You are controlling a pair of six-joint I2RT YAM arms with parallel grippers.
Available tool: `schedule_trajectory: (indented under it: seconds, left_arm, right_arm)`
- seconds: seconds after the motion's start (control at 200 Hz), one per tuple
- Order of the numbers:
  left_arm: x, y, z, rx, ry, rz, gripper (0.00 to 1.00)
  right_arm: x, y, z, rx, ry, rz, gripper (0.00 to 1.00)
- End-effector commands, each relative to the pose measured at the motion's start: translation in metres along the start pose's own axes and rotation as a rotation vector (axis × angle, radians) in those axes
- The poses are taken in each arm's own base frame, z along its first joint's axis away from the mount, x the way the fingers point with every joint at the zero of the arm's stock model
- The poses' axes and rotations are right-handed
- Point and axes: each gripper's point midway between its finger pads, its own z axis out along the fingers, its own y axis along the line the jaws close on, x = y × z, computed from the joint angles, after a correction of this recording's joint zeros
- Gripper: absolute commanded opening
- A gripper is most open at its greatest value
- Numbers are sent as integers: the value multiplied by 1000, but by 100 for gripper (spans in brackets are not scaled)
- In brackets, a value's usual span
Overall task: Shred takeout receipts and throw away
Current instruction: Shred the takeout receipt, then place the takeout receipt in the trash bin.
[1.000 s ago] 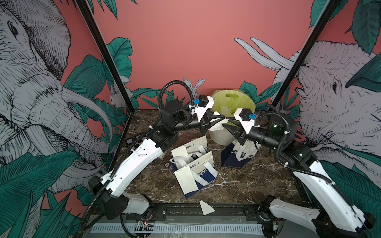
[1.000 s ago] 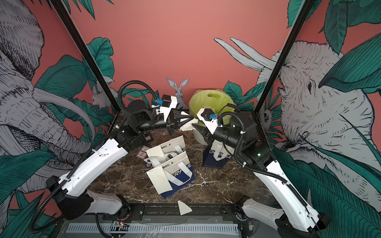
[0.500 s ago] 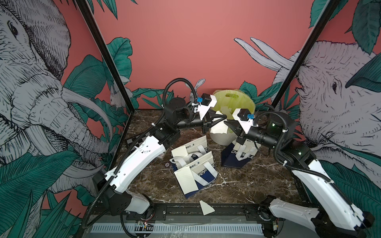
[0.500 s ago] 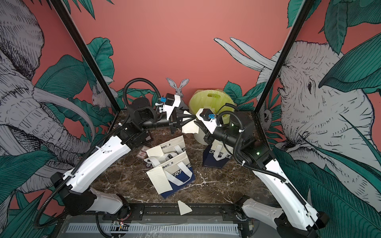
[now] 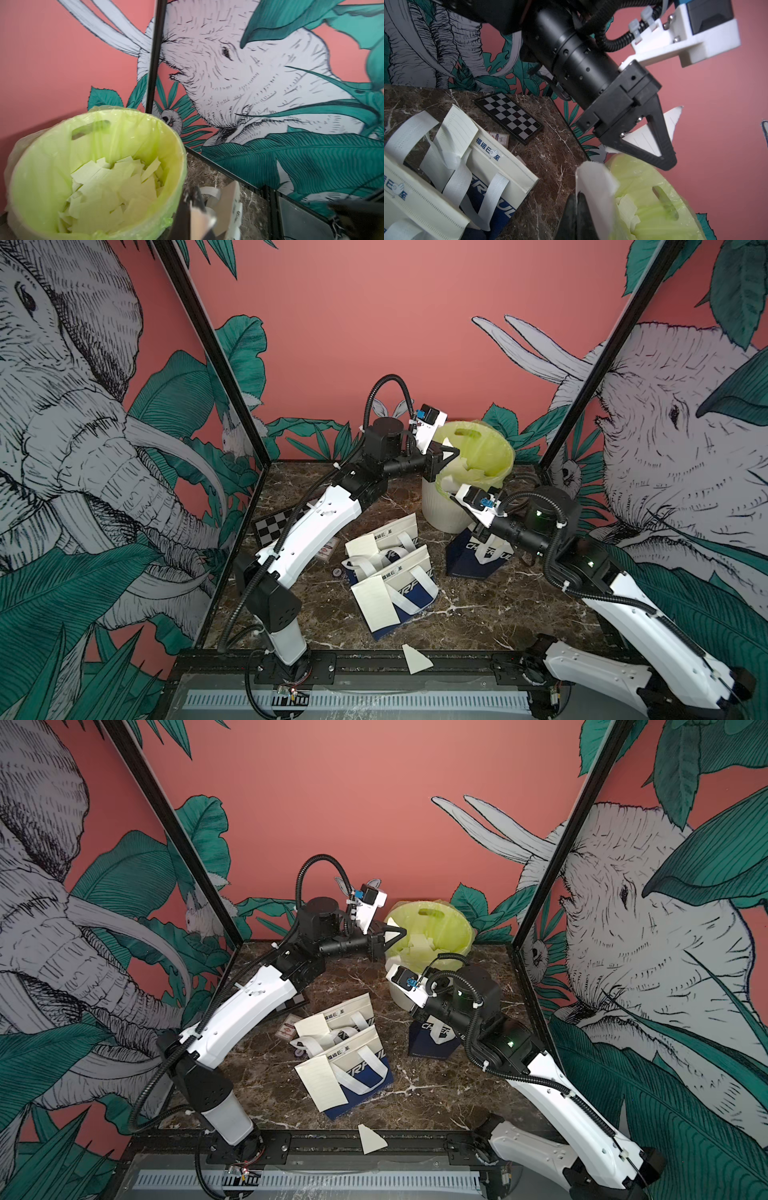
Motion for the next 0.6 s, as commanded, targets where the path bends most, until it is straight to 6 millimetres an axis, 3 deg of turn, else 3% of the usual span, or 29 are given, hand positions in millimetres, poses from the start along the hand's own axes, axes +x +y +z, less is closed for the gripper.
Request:
schedule_trajectory:
  seconds: [0.0,0.135,0.325,0.395,0.405,0.44,0.595]
  left_arm:
    - [-39,14,-5,-33,-85,31,0]
    - [-50,29,14,-36,-109,106,0]
    - [-51,75,34,-31,-125,73,0]
    - [-49,82,43,-1,-135,81,0]
    - [-47,85,44,-2,-134,81,0]
    - [-44,88,49,3,-132,83,0]
    - [-30,94,66,54,-125,103,0]
  right_arm:
    - [-16,-26,-8,147,-69,-17,0]
    - [3,-72,3,354,32,66,0]
    - [38,-152,5,493,-14,425,0]
    - [56,-165,17,488,-6,502,0]
    - [49,-171,15,494,-26,505,0]
    - [52,-178,20,492,-30,536,0]
    - [84,-197,45,506,8,638,0]
